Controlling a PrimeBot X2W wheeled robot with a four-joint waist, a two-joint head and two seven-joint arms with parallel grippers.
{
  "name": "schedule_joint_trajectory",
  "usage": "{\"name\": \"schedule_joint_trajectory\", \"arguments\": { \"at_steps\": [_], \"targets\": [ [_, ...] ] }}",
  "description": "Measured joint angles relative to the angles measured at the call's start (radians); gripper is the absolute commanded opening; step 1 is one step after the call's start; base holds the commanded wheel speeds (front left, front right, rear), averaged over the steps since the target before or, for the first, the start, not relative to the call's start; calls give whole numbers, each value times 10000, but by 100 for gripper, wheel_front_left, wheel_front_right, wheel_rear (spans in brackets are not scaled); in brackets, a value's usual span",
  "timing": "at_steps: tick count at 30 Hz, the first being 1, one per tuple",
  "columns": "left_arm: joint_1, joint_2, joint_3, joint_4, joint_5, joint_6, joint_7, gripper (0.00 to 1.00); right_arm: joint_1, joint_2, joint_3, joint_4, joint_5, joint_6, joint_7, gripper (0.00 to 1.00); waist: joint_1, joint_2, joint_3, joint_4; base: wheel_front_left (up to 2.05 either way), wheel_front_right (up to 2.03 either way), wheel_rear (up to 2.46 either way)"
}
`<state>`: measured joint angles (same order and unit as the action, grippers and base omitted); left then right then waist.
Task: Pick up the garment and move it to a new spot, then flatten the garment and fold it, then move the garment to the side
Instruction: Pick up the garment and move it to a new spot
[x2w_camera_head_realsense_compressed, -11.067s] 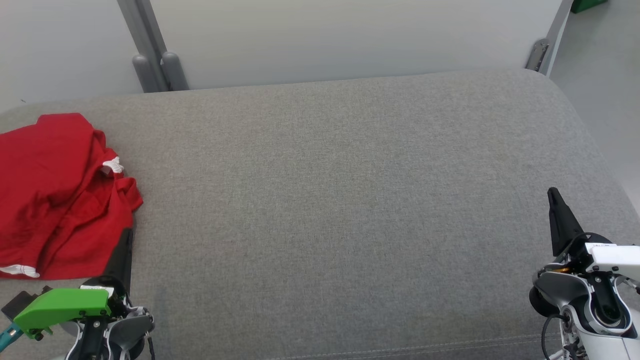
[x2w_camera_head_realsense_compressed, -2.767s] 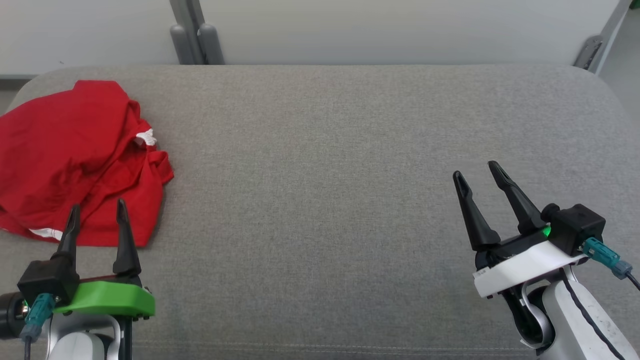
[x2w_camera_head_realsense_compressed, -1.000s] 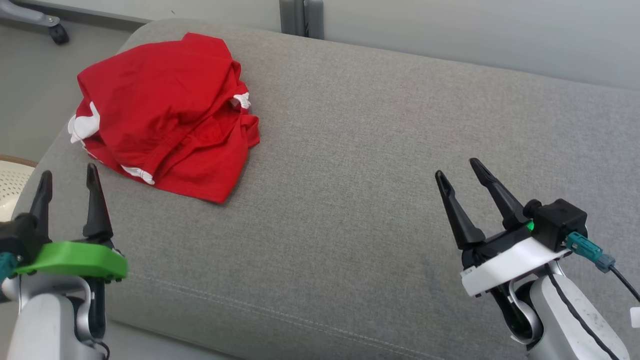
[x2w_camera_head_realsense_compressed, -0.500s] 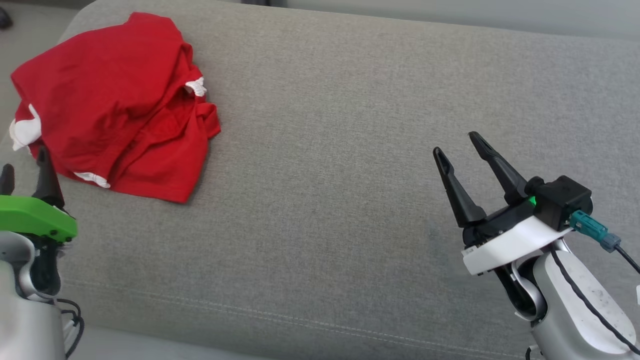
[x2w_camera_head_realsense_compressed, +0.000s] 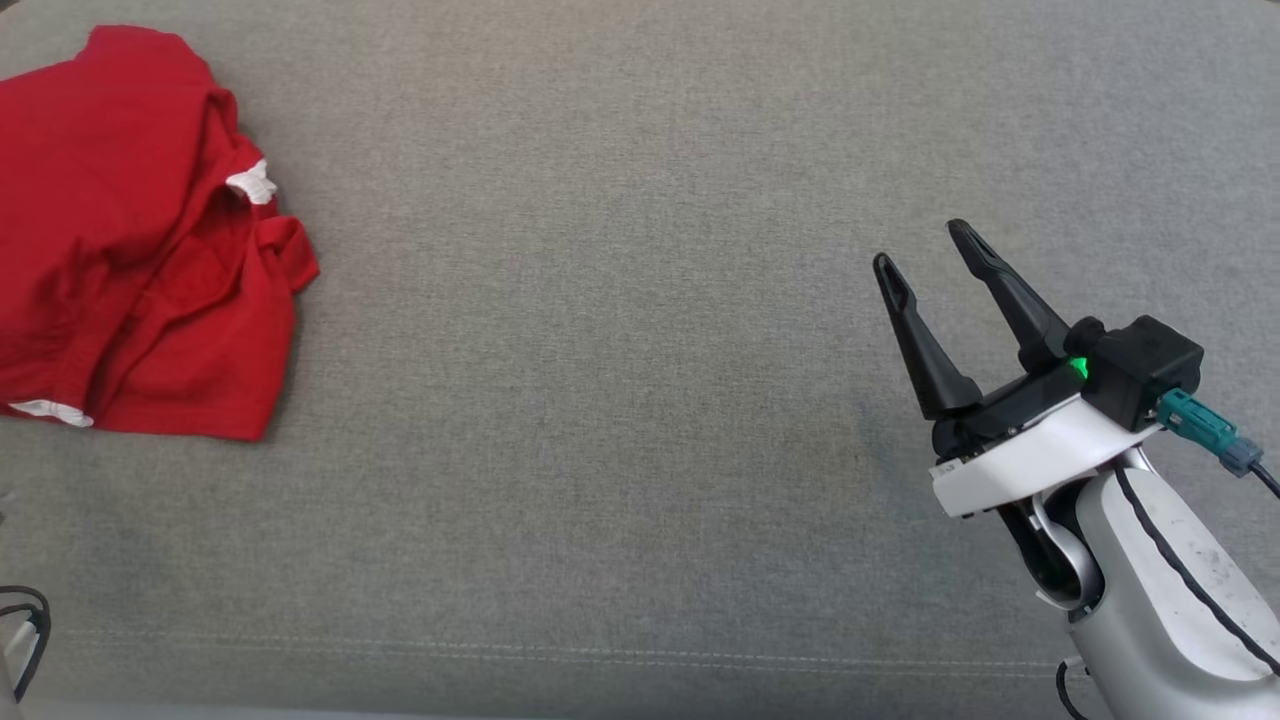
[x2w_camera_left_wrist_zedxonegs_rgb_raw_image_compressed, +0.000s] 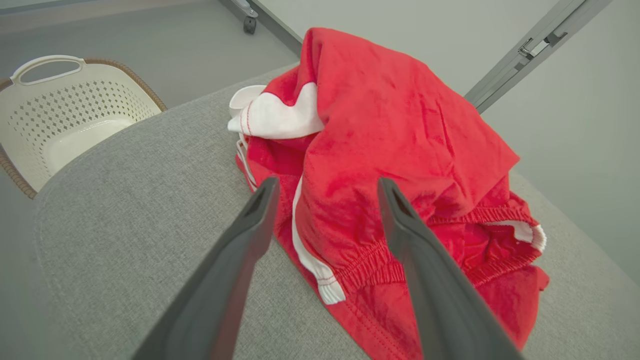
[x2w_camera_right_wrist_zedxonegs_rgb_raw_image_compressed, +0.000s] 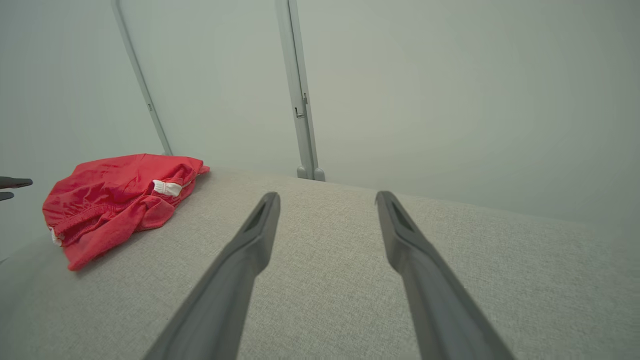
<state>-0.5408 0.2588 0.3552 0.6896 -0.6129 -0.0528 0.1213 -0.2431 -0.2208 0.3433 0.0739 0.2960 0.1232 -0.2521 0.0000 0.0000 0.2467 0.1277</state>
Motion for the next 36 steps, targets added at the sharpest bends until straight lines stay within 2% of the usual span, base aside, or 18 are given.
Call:
{"name": "schedule_joint_trajectory", "arguments": {
  "at_steps": [11,14,15,28,36],
  "targets": [
    [-540,115,-205,1229,-73,104,685,100,-161,-144,-326,-67,29,0,0,100,0,0,560,-484,0,0,0],
    [-774,134,-293,1430,-23,102,665,19,-162,-138,-318,-67,35,2,0,100,0,0,613,-462,0,0,0],
    [-807,161,-313,1444,25,98,610,0,-162,-136,-309,-65,40,2,0,100,0,1,616,-447,0,0,0],
    [-1195,416,-779,1891,276,-368,86,0,-162,-75,-286,27,119,2,0,100,0,0,342,-203,0,0,0],
    [-1504,815,-1609,1607,828,-627,-261,0,-147,211,-244,167,217,2,-2,100,0,0,-158,-142,0,0,0]
  ]
}}
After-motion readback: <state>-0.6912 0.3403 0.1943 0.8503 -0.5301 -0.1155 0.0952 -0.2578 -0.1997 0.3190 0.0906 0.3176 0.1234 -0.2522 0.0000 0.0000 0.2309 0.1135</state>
